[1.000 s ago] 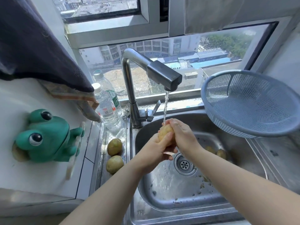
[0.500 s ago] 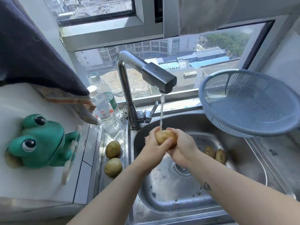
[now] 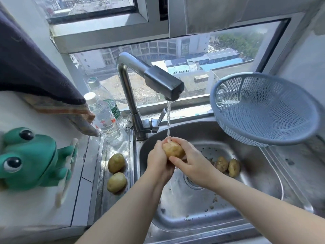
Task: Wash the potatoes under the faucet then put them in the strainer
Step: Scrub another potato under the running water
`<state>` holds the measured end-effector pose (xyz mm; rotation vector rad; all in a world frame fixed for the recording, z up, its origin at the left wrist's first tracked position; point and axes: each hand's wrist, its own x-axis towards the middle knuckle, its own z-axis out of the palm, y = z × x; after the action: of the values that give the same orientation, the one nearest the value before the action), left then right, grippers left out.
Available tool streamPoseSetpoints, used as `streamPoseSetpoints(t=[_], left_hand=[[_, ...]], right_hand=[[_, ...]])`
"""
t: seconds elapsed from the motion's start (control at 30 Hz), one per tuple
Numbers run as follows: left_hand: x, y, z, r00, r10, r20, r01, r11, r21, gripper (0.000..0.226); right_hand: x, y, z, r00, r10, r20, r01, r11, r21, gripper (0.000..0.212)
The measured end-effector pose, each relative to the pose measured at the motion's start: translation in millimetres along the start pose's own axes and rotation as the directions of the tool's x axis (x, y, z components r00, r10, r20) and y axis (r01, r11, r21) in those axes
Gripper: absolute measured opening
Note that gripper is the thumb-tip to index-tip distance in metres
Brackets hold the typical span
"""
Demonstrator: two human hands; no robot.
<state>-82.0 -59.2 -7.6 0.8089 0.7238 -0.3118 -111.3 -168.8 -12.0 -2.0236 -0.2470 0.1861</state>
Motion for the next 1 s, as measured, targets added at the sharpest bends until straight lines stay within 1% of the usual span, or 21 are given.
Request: streamPoseSetpoints(t=[0.07,0.1,0.13,0.2,0.23,0.3,0.37,0.4,0.43,0.47,0.5,0.57,0.63,0.73,0.8,0.83,0.87,0.93,1.0], left_hand=[[1.6,4.8,-3.8,0.997,-0.058,0.040,0.061,0.996,-0.067,0.038],[0.3,6.5,-4.8,0.995,-0.070,0.066,0.075,0.994,-0.083,0.038],[-2.2,6.8,-4.8,0.994,-0.069,0.090,0.075,0.995,-0.066,0.036],[-8.6,4.9,-5.7,0.991,-0.033,0.127,0.028,0.999,0.041,0.029],[-11.2,1.4,-6.8,0.989,0.011,0.146,-0.030,0.992,0.127,0.026],[-14.2,-7.5,-9.0,0.974,0.112,0.198,-0.167,0.943,0.288,0.028],[-13.4,-13.1,-9.4,0.959,0.155,0.237,-0.233,0.909,0.347,0.035],[-12.6,-14.2,-9.0,0.958,0.156,0.241,-0.235,0.909,0.343,0.040],[-12.7,-14.0,-7.7,0.960,0.153,0.236,-0.225,0.920,0.321,0.046],[-11.6,-13.4,-6.7,0.963,0.153,0.220,-0.216,0.930,0.299,0.050],[-10.2,-12.5,-5.5,0.965,0.165,0.203,-0.219,0.933,0.285,0.046],[-9.5,-11.3,-1.9,0.967,0.196,0.161,-0.234,0.933,0.274,0.026],[-9.8,-7.3,3.4,0.978,0.193,0.078,-0.206,0.943,0.259,0.023],[-12.0,2.2,10.7,0.992,0.119,-0.029,-0.110,0.969,0.223,0.018],[-11.1,10.3,11.8,0.998,0.001,-0.065,0.008,0.991,0.135,0.016],[-9.4,13.7,11.2,0.997,-0.057,-0.060,0.063,0.993,0.100,0.017],[-7.8,16.4,10.4,0.994,-0.097,-0.041,0.100,0.991,0.091,0.016],[-9.0,20.4,9.9,0.991,-0.132,0.014,0.129,0.983,0.127,0.014],[-8.4,21.2,9.0,0.989,-0.138,0.044,0.125,0.966,0.227,0.014]], right_hand=[[0.2,3.1,1.1,0.999,-0.042,-0.023,0.041,0.999,-0.006,0.044],[0.4,4.3,2.8,0.999,-0.027,-0.047,0.028,1.000,0.009,0.045],[0.6,3.6,4.9,0.997,0.011,-0.072,-0.007,0.998,0.056,0.047],[1.8,1.4,10.2,0.985,0.135,-0.111,-0.103,0.962,0.252,0.049],[3.1,0.9,13.9,0.971,0.207,-0.121,-0.153,0.924,0.349,0.047],[7.3,-0.4,20.3,0.928,0.351,-0.123,-0.245,0.826,0.508,0.037],[13.2,-3.4,21.0,0.877,0.472,-0.089,-0.307,0.692,0.653,0.029],[15.3,-4.5,20.3,0.867,0.492,-0.074,-0.318,0.662,0.679,0.031],[16.1,-5.1,19.4,0.876,0.476,-0.076,-0.319,0.691,0.649,0.033],[16.1,-5.8,18.8,0.894,0.438,-0.095,-0.306,0.752,0.584,0.034],[14.7,-6.6,18.6,0.913,0.387,-0.128,-0.278,0.821,0.498,0.031],[10.5,-8.0,18.5,0.942,0.265,-0.205,-0.189,0.926,0.326,0.024],[7.1,-10.3,18.8,0.958,0.149,-0.244,-0.102,0.976,0.193,0.026],[4.6,-10.1,16.9,0.967,0.044,-0.250,-0.015,0.993,0.114,0.041],[2.0,-9.5,13.5,0.973,-0.020,-0.230,0.038,0.997,0.071,0.045],[0.1,-8.7,11.7,0.975,-0.040,-0.219,0.054,0.997,0.058,0.044],[-2.1,-7.6,10.1,0.976,-0.042,-0.212,0.057,0.996,0.065,0.043],[-6.4,-4.7,6.6,0.979,0.005,-0.205,0.020,0.993,0.119,0.043],[-9.7,-4.6,1.7,0.977,0.068,-0.204,-0.029,0.982,0.185,0.036]])
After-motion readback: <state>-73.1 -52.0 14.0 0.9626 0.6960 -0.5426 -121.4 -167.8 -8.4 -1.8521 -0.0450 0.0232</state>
